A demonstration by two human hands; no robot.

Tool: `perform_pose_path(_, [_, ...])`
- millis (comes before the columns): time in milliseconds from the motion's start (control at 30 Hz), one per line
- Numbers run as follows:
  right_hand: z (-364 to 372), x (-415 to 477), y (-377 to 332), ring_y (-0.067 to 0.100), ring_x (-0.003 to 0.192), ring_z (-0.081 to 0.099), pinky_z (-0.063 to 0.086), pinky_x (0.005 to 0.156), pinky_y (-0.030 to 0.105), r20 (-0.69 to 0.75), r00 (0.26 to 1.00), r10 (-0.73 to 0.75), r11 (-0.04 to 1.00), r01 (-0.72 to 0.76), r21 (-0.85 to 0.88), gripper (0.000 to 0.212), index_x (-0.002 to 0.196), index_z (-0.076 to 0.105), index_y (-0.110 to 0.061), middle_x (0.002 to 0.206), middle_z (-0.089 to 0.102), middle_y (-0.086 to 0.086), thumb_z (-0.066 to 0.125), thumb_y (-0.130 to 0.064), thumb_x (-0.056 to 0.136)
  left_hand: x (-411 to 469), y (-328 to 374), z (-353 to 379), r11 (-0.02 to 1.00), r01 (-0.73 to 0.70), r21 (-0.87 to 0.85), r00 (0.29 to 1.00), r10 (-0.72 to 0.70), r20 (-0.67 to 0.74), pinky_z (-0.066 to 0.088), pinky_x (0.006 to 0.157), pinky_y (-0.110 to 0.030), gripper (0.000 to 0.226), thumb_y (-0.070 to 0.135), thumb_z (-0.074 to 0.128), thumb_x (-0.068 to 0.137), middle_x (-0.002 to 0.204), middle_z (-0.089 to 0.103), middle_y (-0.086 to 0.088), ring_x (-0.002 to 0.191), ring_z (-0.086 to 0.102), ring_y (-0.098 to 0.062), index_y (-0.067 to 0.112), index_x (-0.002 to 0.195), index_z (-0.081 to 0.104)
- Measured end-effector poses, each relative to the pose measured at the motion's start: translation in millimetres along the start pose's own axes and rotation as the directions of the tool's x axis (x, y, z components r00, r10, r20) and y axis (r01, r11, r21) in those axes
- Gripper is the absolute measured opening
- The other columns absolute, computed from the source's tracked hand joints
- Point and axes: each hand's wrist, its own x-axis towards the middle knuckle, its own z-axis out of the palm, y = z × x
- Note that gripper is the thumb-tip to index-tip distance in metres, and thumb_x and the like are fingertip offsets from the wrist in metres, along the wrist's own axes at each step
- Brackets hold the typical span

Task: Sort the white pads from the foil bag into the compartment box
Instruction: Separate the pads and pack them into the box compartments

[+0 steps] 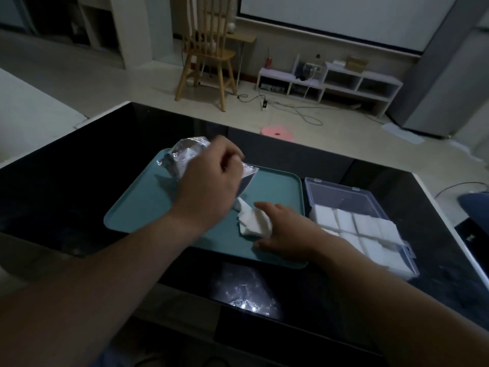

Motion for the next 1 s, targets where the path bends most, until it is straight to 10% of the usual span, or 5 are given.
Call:
perform_pose_path(133, [11.9, 2.5, -5.7, 0.032, 0.135, 0.047, 0.042, 0.108, 0.044, -0.11, 0.992, 0.059, 0.997, -0.054, 0.047, 0.078, 0.153, 0.039, -0.024, 0.148, 0.052, 0.01, 0.057, -0.071, 0.093, -19.2, -21.6, 27.4, 0.944, 0.204, 0.259, 0.876, -0.294, 0.383, 0.052, 0.073, -0.033, 0.005, 0.026, 0.056, 0.093, 0.088, 0.068, 0.007, 0.081, 0.065, -0.018, 0.026, 0.095, 0.06])
perform_pose_path(367, [8.2, 1.3, -7.8, 0.032, 0.119, 0.057, 0.049, 0.092, 0.041, -0.108, 0.994, 0.0, 0.993, -0.013, -0.119, 0.056, 0.131, 0.052, -0.018, 0.131, 0.062, 0.009, 0.066, -0.056, 0.092, -25.3, -49.7, 45.3, 0.849, 0.016, 0.529, 0.705, -0.384, 0.596, 0.046, 0.094, -0.034, 0.02, 0.025, 0.058, 0.094, 0.125, 0.065, -0.006, 0.115, 0.059, -0.028, 0.021, 0.113, 0.063])
perform_pose_path(633, [-13.8, -5.3, 9.5, 0.024, 0.093, 0.06, 0.04, 0.076, 0.033, -0.159, 0.985, 0.067, 0.991, -0.047, 0.129, 0.037, 0.097, 0.069, -0.01, 0.105, 0.061, 0.008, 0.048, -0.039, 0.108, -23.7, -55.4, 45.4, 0.88, 0.001, 0.476, 0.698, -0.341, 0.629, 0.049, 0.094, -0.035, 0.032, 0.02, 0.055, 0.092, 0.124, 0.065, -0.01, 0.114, 0.061, -0.028, 0.018, 0.122, 0.066])
perform_pose_path(800, [-28.0, -13.3, 11.8, 0.022, 0.073, 0.066, 0.053, 0.069, 0.04, -0.366, 0.886, 0.286, 0.895, -0.111, 0.431, 0.033, 0.091, 0.071, -0.015, 0.082, 0.071, 0.003, 0.055, -0.04, 0.105, -24.9, -36.4, 47.7, 0.976, 0.022, 0.215, 0.9, -0.113, 0.422, 0.036, 0.111, -0.034, 0.063, 0.031, 0.064, 0.094, 0.145, 0.045, -0.005, 0.135, 0.044, -0.021, 0.022, 0.151, 0.039])
perform_pose_path(1000, [-27.2, -19.5, -1.5, 0.009, 0.06, 0.069, 0.053, 0.056, 0.024, -0.272, 0.907, 0.322, 0.697, -0.033, 0.716, 0.025, 0.084, 0.074, -0.01, 0.069, 0.074, 0.004, 0.067, -0.028, 0.099, -23.5, -20.5, 56.8, 0.999, 0.009, 0.052, 0.826, -0.037, 0.562, 0.033, 0.108, -0.027, 0.083, 0.045, 0.069, 0.092, 0.154, 0.029, 0.0, 0.141, 0.037, -0.017, 0.032, 0.159, 0.021])
